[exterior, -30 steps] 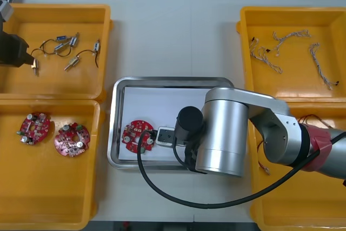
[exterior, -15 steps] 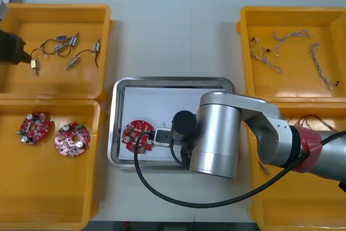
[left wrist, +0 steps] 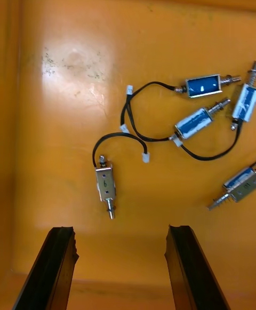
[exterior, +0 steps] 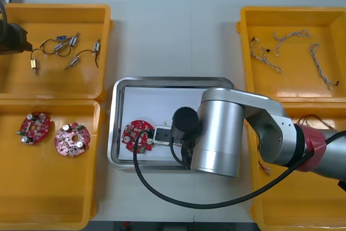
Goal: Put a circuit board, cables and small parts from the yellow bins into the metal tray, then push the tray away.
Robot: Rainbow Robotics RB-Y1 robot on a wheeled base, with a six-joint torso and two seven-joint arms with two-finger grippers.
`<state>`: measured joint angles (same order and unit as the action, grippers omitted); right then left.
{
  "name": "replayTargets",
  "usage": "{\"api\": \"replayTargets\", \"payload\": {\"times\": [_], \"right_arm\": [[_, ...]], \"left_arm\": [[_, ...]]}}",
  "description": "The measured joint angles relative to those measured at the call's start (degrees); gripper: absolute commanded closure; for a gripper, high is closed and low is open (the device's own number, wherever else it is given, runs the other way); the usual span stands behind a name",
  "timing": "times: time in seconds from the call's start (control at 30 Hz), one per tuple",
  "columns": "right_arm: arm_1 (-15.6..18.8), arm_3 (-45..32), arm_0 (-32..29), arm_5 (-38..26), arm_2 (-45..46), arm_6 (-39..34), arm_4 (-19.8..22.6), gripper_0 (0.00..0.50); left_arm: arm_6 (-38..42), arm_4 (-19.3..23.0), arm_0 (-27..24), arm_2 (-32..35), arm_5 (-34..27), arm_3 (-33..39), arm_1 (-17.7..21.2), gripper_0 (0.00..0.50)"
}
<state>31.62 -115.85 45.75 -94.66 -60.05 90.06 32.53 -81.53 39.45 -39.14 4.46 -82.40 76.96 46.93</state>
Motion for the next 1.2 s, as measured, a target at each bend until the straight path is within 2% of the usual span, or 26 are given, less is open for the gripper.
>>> {"api": "replayTargets", "payload": {"times": [0.2,0.33,0.4,0.5,0.57,0.77,0.87,0.93,1.13,1.2], "right_arm": [[0.41,-4.33,0.0,-6.99,6.01,-0.01,3.98,0.0],[1.32,-7.29,0.0,-11.2,10.57,-0.28,7.84,0.0],[1.83,-8.58,0.0,-12.74,12.91,-2.27,9.62,0.0],[2.66,-10.71,-0.02,-14.89,16.99,-9.07,12.47,0.0],[3.2,-11.91,-0.14,-15.05,19.99,-12.58,13.75,0.0],[5.19,-14.82,-2.51,-15.14,29.8,-15.08,17.74,0.0],[6.51,-15.45,-4.24,-15.15,34.51,-20.67,19.64,0.0],[7.48,-15.71,-5.35,-15.15,37.43,-23.83,20.33,0.0],[10.28,-15.86,-7.94,-15.16,43.31,-26.09,21.05,0.0],[11.11,-15.85,-8.76,-15.16,44.89,-29.83,21.08,0.0]], "left_arm": [[-0.02,-2.05,-1.48,-1.65,1.19,-3.09,-0.9,0.0],[-0.04,-3.5,-1.91,-2.81,4.02,-5.86,-1.66,0.0],[-0.08,-4.77,-2.03,-3.08,4.59,-6.88,-2.26,0.0],[-0.35,-7.22,-2.3,-3.08,4.91,-8.18,-3.51,0.0],[-0.37,-8.22,-2.47,-3.08,5.63,-9.05,-4.37,0.0],[-0.44,-9.69,-2.62,-3.09,7.87,-11.37,-6.11,0.0],[-0.73,-10.22,-2.65,-3.12,8.38,-11.79,-6.46,0.0],[-1.22,-10.53,-2.78,-3.25,8.91,-12.3,-6.53,0.0],[-2.56,-10.78,-4.61,-3.42,12.51,-17.34,-7.02,0.0],[-2.56,-10.78,-5.17,-3.43,12.6,-18.41,-7.16,0.0]]}}
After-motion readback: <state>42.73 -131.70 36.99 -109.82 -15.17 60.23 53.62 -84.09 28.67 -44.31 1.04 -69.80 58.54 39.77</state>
